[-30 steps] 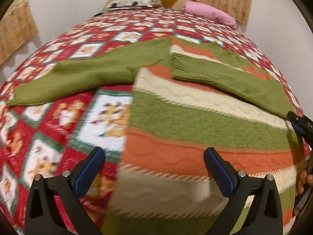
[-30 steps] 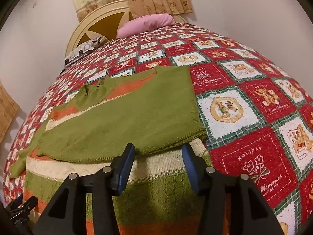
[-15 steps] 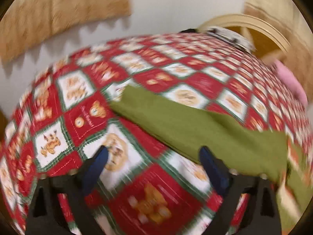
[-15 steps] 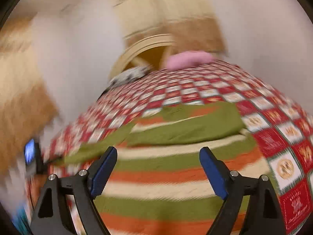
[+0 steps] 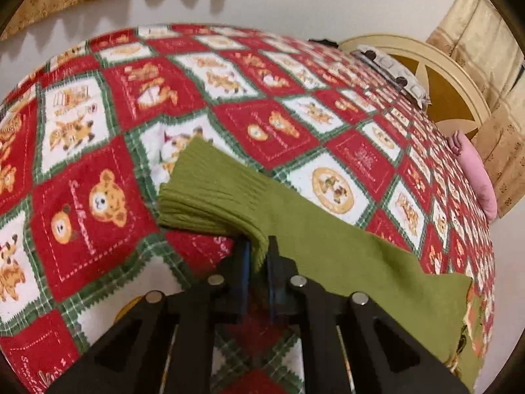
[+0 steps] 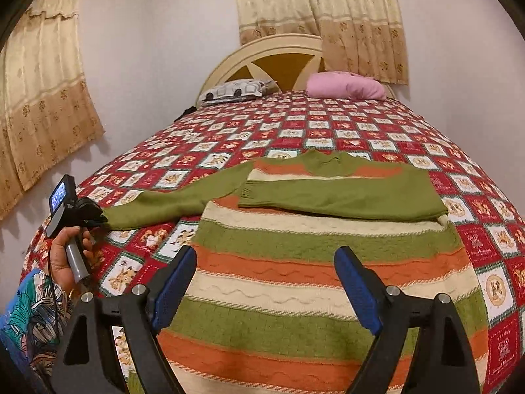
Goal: Fold small clothes
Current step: 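Grasp the other green sleeve cuff with the left gripper, then lift the sleeve and lay it across the sweater body with the left gripper, then lay the held green sleeve cuff flat on the sweater and open the right gripper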
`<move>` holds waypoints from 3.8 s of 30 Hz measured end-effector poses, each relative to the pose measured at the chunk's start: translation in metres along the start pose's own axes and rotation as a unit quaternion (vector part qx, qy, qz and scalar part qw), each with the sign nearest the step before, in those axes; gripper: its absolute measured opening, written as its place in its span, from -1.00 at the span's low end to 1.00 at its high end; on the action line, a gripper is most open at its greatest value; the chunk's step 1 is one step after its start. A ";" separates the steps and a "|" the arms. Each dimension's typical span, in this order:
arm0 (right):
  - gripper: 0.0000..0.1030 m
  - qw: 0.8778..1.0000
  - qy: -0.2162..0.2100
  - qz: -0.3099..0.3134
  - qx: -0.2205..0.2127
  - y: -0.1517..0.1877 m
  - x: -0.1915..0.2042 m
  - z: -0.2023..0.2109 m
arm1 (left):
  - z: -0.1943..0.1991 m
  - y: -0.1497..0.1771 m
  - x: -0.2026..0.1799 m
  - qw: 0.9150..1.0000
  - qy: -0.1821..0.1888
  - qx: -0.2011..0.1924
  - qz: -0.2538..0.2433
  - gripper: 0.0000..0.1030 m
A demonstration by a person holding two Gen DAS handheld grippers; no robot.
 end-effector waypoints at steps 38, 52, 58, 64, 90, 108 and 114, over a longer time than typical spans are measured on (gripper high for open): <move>0.68 0.969 -0.007 -0.243 0.039 -0.044 -0.184 -0.017 | 0.132 0.198 -0.280 0.923 0.122 -0.040 -0.363 1.00; -0.34 0.980 0.028 -0.061 0.186 -0.040 -0.104 -0.188 | 0.082 0.195 -0.226 0.971 0.133 0.013 -0.199 0.78; -0.91 0.993 0.017 -0.036 0.115 -0.110 -0.088 -0.159 | 0.081 0.194 -0.229 0.972 0.137 0.012 -0.191 0.83; -0.91 0.999 0.037 -0.015 -0.008 -0.193 -0.098 -0.099 | 0.075 0.190 -0.221 0.974 0.142 0.015 -0.177 0.88; -0.90 0.978 0.175 0.005 0.112 -0.068 -0.238 -0.172 | 0.032 0.144 -0.214 0.978 -0.039 0.037 -0.200 1.00; -0.70 0.989 0.113 -0.087 0.044 -0.097 -0.254 -0.096 | 0.082 0.139 -0.227 0.972 0.026 -0.022 -0.235 0.99; -0.70 0.990 0.098 -0.039 0.097 -0.072 -0.217 -0.138 | 0.055 0.155 -0.257 0.956 -0.016 -0.018 -0.292 0.99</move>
Point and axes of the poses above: each gripper's, at about its wrist camera, not at the fingertips, and z roughly against the way its jaws point, x to its left, y to its underside, the point moved 10 cm from there along -z, roughly the way its jaws point, and after that the axes turned 5 degrees about -z, right-handed, at the moved point
